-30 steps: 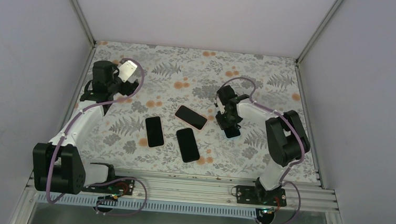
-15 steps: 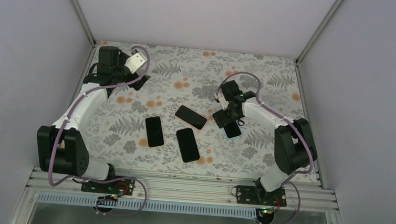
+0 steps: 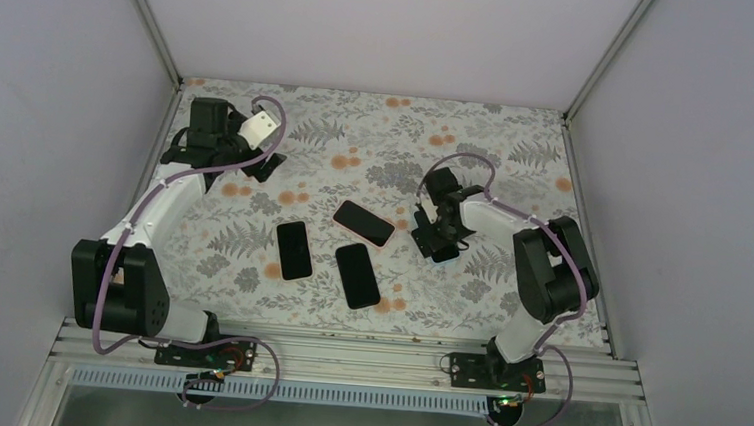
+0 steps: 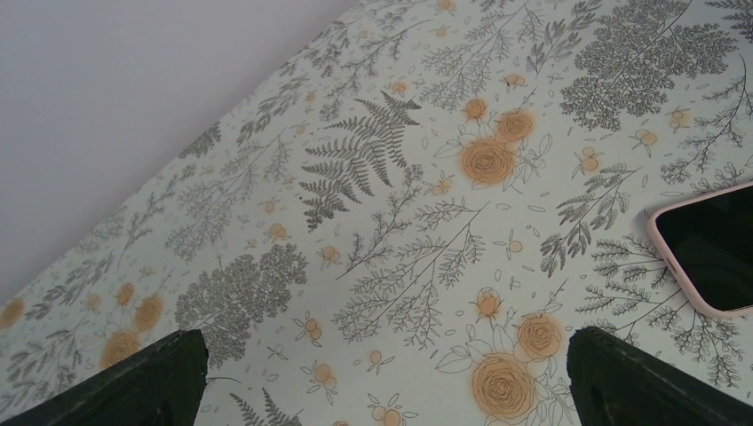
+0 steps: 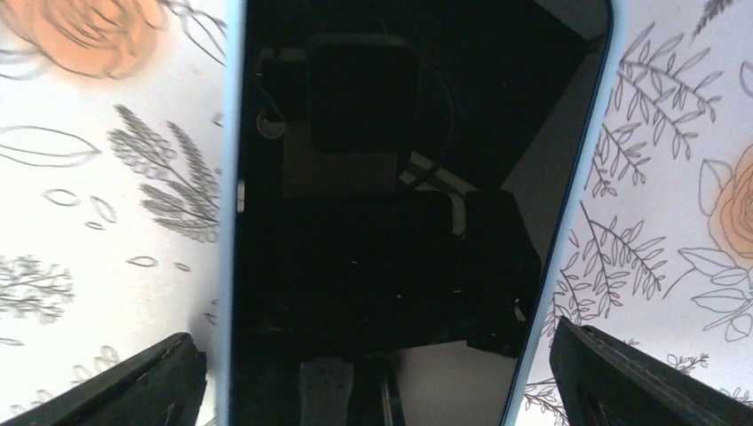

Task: Take the phone out of the phone case
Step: Pick up the phone at the center of the board.

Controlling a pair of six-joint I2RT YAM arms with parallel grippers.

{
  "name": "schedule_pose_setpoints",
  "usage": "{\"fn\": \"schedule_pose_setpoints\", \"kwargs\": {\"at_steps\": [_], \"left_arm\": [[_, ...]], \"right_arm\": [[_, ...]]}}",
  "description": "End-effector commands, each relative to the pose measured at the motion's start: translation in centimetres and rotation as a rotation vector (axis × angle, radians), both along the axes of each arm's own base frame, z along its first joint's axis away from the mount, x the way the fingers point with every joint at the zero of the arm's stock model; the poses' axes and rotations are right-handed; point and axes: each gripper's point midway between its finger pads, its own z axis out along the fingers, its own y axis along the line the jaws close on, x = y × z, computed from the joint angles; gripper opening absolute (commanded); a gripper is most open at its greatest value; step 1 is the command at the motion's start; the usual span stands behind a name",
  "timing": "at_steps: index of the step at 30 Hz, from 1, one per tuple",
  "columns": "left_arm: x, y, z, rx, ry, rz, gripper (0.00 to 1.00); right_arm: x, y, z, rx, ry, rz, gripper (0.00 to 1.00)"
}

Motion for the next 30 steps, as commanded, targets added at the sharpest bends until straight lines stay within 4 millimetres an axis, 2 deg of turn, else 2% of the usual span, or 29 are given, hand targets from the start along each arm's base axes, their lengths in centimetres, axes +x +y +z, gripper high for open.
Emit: {"fn": "schedule_pose_setpoints", "kwargs": {"at_steps": [1,6,12,22,26,30], "left_arm": [[-0.5,-0.1,0.9,-0.01,-0.021,-0.006,1.0],[-0.6,-0.3,0.7,-0.017,-0.012,-0.012,1.0],[-0.9,-0.5,0.2,-0.021,0.009,-0.032,1.0],[-1.1,-1.3,-0.6,-0.02,0.06,-0.075,1.0],[-1.0,-2.8,-0.6,-0.038,0.085,-0.123,1.0],[-0.9,-6.0,-0.7,-0.102,0.19,-0.235,1.0]], "right_arm": [[0.3,-0.8,-1.4,-0.007,0.004,-0.009,1.0],[-0.3,-0.8,-2.4,0.022,0.05,-0.001,1.0],[-0.8,-0.3,-2.6,0.071,0.097,0.004,0.96],[-0.8,-0.1,-2.5,0.097,0.11,-0.003,0.78],[-0.1,0.4,-1.0,0.113,0.081,0.005,0.76],[1.1,1.7,2.0,0.135,0.029,0.033,0.73]]}}
